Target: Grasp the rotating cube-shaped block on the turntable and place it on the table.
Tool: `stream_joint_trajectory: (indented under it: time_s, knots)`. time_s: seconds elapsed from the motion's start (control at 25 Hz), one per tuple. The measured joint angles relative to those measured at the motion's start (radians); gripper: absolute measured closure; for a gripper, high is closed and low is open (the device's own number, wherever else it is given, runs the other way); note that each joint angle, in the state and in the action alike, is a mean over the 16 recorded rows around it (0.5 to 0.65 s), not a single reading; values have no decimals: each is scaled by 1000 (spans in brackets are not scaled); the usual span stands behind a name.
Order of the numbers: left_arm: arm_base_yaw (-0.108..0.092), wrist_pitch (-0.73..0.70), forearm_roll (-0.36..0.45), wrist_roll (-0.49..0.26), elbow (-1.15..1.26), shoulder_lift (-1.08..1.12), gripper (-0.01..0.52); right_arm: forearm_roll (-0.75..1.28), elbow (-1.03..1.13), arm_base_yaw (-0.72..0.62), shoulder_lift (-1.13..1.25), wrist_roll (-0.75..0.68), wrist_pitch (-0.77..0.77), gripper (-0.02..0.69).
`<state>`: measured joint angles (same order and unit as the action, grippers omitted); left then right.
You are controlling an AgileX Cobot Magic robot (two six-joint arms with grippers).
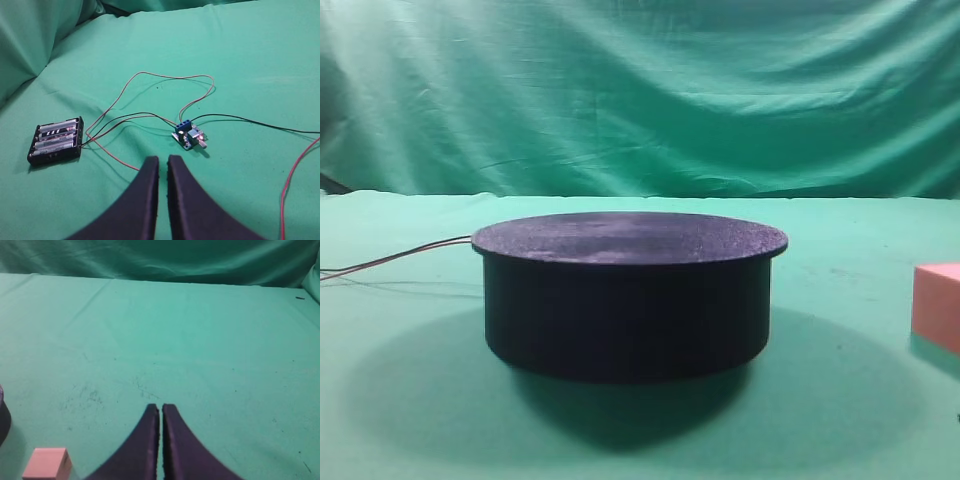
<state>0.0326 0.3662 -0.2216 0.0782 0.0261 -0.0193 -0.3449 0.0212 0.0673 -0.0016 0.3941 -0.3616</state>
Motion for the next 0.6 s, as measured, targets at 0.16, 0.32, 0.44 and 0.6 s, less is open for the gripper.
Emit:
stream_joint_trajectory:
  time_s: [0.16,0.32,0.44,0.6]
  knots:
    - [0,0,0,0,0,0,514,15,4,0,-8,0,-7,665]
    - [0,0,0,0,0,0,514,50,4,0,-8,-36,-14,665]
    - [0,0,0,0,0,0,514,101,5,0,-8,-102,-17,665]
    - [0,0,0,0,0,0,514,177,5,0,-8,-202,-20,665]
